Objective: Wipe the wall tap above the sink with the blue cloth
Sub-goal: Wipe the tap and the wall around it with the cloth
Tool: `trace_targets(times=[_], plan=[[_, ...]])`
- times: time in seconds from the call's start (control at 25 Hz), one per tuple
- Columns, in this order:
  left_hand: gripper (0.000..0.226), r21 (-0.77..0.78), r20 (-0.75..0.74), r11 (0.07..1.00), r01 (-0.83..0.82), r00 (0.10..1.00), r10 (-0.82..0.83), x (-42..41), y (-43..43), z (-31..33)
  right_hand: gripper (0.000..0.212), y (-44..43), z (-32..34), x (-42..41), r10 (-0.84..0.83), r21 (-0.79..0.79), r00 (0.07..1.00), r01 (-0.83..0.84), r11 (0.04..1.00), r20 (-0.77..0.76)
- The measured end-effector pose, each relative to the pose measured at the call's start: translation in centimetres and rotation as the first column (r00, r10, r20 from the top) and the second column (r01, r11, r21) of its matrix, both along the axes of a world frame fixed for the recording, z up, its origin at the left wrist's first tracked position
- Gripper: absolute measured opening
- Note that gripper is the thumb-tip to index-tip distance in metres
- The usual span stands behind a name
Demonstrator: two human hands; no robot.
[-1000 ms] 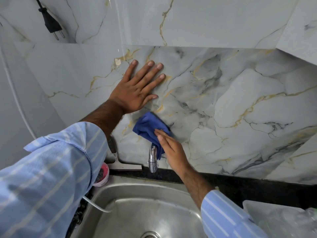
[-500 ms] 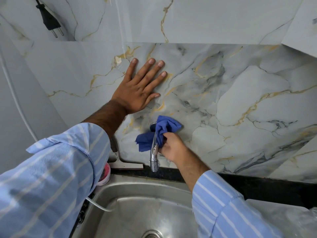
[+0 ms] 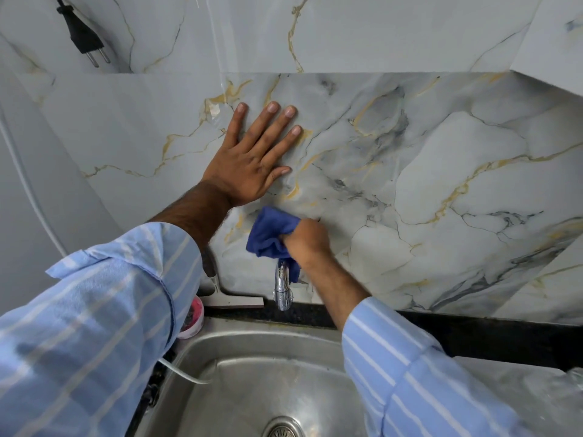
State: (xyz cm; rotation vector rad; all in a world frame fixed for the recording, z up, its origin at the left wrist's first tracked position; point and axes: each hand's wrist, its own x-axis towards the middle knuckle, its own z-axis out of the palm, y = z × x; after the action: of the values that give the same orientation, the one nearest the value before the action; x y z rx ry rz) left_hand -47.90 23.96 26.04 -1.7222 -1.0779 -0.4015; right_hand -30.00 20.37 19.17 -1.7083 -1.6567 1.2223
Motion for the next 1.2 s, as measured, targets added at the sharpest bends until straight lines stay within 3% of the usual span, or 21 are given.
trace_targets(times=[0.08, 0.16, 0.2, 0.24, 0.36, 0.44, 0.6, 0.68, 0.72, 0.76, 0.8, 0.88, 1.0, 1.08, 1.16, 1.2], plan=[[0.071, 0.005, 0.001, 1.000, -0.001, 1.000, 0.001, 0.0, 0.1, 0.0, 0.021, -1.0, 1.1, -1.0, 0.052, 0.219, 0.965, -0.111, 0.969, 0.258], [0.071, 0.009, 0.005, 1.000, 0.012, 1.000, -0.012, -0.1, 0.2, 0.0, 0.023, -2.4, 0.9, -2.6, 0.100, 0.404, 0.818, -0.382, 0.831, 0.566], [0.071, 0.007, 0.004, 1.000, 0.016, 1.000, -0.016, 0.0, 0.2, 0.0, 0.025, -3.1, 0.4, -3.7, 0.049, 0.446, 0.713, -0.489, 0.749, 0.699], [0.071, 0.003, 0.005, 1.000, 0.017, 1.000, -0.017, 0.0, 0.2, 0.0, 0.027, -4.1, 0.0, -4.6, -0.025, 0.446, 0.631, -0.519, 0.729, 0.775], [0.071, 0.006, -0.001, 1.000, 0.017, 1.000, -0.017, 0.0, 0.2, 0.0, 0.031, -6.0, -0.2, -5.9, -0.068, 0.310, 0.425, -0.532, 0.788, 0.903], [0.071, 0.007, -0.001, 1.000, 0.020, 1.000, -0.020, 0.0, 0.1, 0.1, 0.031, -6.3, -0.2, -5.4, -0.063, 0.300, 0.419, -0.531, 0.793, 0.906], [0.070, -0.014, 0.012, 1.000, 0.017, 1.000, -0.017, 0.0, 0.0, 0.1, 0.031, -4.1, -0.7, -3.1, -0.068, 0.480, 0.681, -0.438, 0.760, 0.729], [0.070, -0.019, 0.017, 1.000, 0.019, 1.000, -0.018, 0.1, -0.2, 0.1, 0.031, -2.9, -1.3, -1.0, -0.011, 0.437, 0.914, -0.183, 0.881, 0.405], [0.070, -0.020, 0.017, 1.000, 0.015, 1.000, -0.015, 0.2, -0.2, 0.1, 0.028, -2.5, -1.8, -0.2, -0.019, 0.315, 0.992, -0.021, 0.949, 0.122], [0.070, -0.019, 0.015, 1.000, 0.007, 1.000, -0.007, 0.2, -0.2, 0.1, 0.025, -2.2, -1.9, 0.4, -0.065, 0.131, 0.988, 0.083, 0.988, -0.138], [0.070, -0.015, 0.013, 1.000, -0.001, 1.000, 0.002, 0.2, -0.1, 0.1, 0.021, -2.1, -1.9, 0.8, -0.137, -0.102, 0.928, 0.108, 0.989, -0.347], [0.070, -0.012, 0.011, 1.000, -0.008, 1.000, 0.009, 0.2, -0.1, 0.1, 0.016, -2.4, -1.4, 0.8, -0.219, -0.423, 0.766, -0.076, 0.903, -0.604], [0.069, -0.017, 0.008, 1.000, -0.006, 1.000, 0.006, 0.2, 0.0, 0.0, 0.031, -1.5, -1.3, 0.1, -0.113, -0.404, 0.674, -0.292, 0.867, -0.730], [0.069, -0.017, 0.002, 1.000, -0.007, 1.000, 0.007, 0.2, 0.0, 0.1, 0.026, -1.2, -1.4, -0.6, -0.093, -0.386, 0.630, -0.346, 0.855, -0.771], [0.069, -0.017, 0.002, 1.000, -0.017, 1.000, 0.017, 0.2, -0.1, 0.2, 0.010, -1.0, -1.9, -1.4, -0.161, -0.459, 0.712, -0.248, 0.853, -0.684], [0.069, -0.019, 0.002, 1.000, -0.019, 1.000, 0.019, 0.2, -0.1, 0.2, 0.013, -0.9, -2.5, -1.6, -0.156, -0.445, 0.794, -0.156, 0.882, -0.588]])
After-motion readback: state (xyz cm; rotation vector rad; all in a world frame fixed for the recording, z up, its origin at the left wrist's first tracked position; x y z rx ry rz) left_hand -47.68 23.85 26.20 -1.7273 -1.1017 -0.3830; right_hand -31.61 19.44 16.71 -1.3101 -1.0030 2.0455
